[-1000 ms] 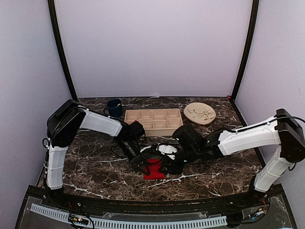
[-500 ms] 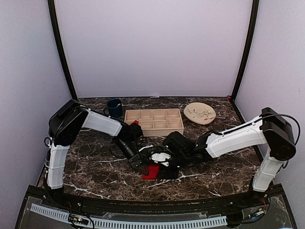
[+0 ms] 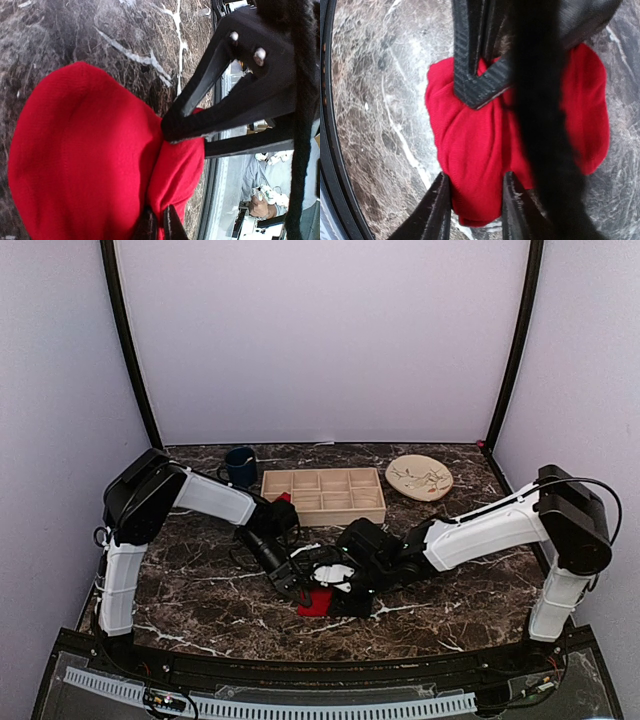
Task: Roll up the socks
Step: Roll the sock at the center of the board.
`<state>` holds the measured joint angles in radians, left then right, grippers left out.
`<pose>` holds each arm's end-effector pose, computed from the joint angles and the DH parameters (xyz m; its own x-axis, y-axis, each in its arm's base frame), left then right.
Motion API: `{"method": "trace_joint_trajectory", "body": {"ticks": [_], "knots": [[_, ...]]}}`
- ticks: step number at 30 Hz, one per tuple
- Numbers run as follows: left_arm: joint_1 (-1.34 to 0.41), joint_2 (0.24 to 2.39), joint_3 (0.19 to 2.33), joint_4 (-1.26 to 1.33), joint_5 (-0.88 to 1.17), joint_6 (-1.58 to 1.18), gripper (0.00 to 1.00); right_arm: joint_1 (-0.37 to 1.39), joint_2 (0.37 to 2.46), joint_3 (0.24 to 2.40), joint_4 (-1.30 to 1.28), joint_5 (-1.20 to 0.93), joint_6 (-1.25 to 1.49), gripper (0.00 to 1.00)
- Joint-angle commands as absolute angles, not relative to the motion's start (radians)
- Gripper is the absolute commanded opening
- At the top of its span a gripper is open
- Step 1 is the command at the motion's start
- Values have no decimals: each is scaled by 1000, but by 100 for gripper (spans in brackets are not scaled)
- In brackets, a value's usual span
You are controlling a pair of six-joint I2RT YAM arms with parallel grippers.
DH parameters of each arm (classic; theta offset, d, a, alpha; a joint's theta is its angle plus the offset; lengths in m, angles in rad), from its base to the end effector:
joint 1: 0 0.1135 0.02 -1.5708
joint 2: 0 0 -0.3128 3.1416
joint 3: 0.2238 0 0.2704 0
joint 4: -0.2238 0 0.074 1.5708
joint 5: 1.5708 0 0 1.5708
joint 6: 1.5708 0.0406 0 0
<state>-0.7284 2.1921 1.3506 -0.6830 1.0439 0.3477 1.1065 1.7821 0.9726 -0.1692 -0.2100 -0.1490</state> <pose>0.2952 -0.3104 0.1169 -0.5766 0.7440 -0.3377 0.5968 0.1012 -0.7960 0.1601 0.3386 0.1755 -0.2299 -0.7833 -0.5776 -0.9715 0.2201 0.0882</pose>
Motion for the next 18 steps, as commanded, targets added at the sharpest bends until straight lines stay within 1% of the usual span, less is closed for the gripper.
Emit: {"method": "trace_joint_trajectory", "body": {"ticks": [1, 3, 6, 12, 18], "knots": [[-721, 2212, 1360, -710, 1019, 368, 0, 1118, 1820, 1004, -170, -263, -162, 26], [-721, 2211, 1361, -711, 1016, 367, 0, 1116, 1834, 1016, -180, -283, -167, 20], [-718, 2208, 1363, -708, 997, 350, 1, 1115, 1853, 1030, -196, -305, -173, 14], [-714, 2152, 1328, -655, 935, 299, 16, 1092, 1856, 1022, -187, -347, -151, 8], [-709, 2071, 1277, -593, 860, 250, 27, 1054, 1872, 1029, -192, -413, -119, 6]]}}
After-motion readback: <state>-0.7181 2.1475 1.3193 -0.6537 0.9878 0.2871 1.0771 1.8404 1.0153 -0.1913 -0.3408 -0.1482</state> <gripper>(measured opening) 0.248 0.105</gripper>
